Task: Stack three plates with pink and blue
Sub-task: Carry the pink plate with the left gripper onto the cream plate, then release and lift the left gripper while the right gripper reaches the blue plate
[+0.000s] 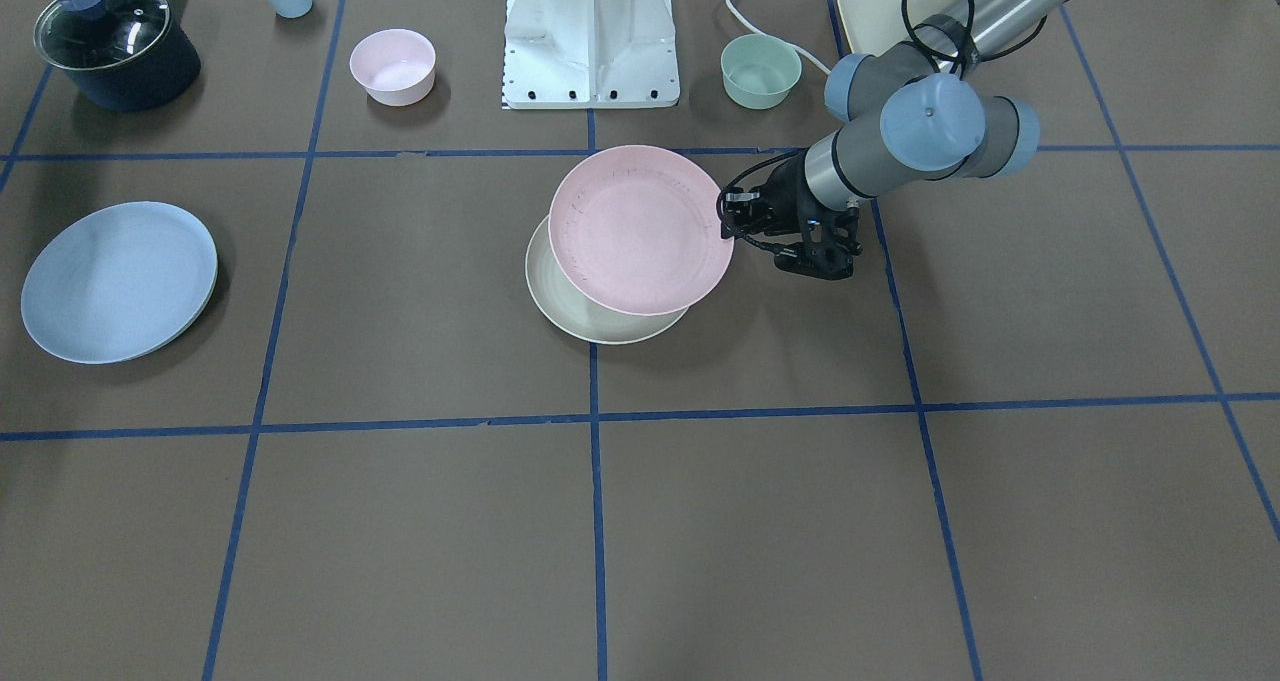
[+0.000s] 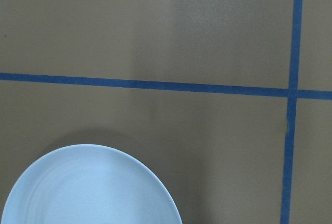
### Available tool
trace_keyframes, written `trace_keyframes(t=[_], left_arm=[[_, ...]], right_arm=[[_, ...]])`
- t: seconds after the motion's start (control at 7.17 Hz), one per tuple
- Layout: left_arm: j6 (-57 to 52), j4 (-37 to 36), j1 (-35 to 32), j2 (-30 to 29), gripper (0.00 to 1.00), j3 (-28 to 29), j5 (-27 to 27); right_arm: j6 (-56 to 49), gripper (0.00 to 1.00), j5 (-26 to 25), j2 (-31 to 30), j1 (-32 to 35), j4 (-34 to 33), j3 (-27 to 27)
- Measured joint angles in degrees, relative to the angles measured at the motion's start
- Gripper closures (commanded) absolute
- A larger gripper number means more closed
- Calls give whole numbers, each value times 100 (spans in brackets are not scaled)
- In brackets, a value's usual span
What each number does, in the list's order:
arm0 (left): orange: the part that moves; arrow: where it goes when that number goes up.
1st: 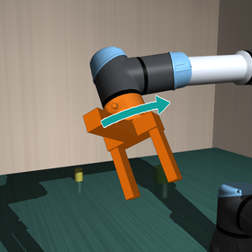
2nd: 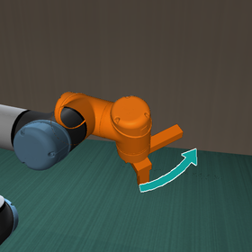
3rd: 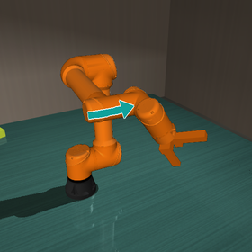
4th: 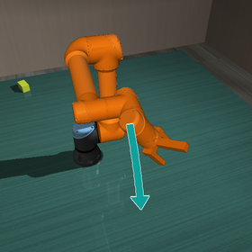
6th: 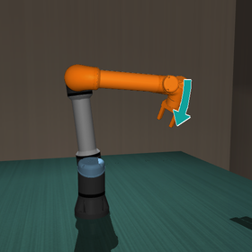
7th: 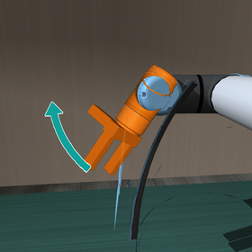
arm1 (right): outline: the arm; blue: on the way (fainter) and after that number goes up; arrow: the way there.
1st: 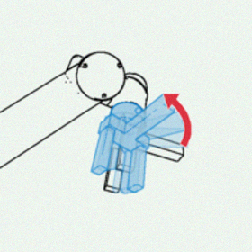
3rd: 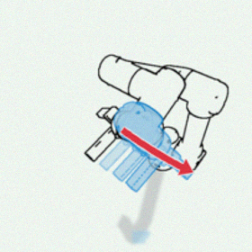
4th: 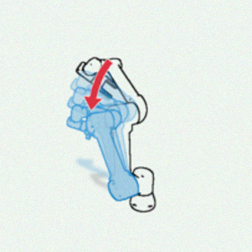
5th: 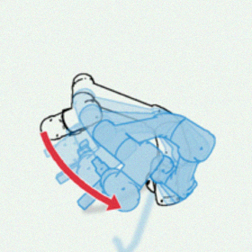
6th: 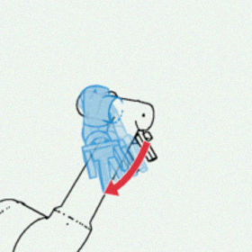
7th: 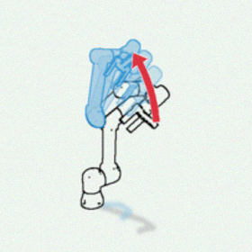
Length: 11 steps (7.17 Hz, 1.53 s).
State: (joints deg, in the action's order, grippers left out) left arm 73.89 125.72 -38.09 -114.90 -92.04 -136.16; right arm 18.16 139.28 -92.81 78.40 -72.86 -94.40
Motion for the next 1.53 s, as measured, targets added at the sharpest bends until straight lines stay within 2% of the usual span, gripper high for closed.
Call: trace_keyframes(t=[0.14,0.28,0.42,0.84,1.53], left_arm=[[2,6,75,-49,58,22,115],[5,42,114,-99,8,112,168],[13,101,131,-169,0,251,184],[125,139,63,-286,0,352,195],[144,107,-607,-230,0,-6,196]], right_arm=[[0,0,0,0,0,0,1],[7,0,14,0,0,-2,-1],[10,0,30,0,0,-6,-1],[22,0,40,0,-74,-9,20],[3,4,-180,-87,-905,194,224]])
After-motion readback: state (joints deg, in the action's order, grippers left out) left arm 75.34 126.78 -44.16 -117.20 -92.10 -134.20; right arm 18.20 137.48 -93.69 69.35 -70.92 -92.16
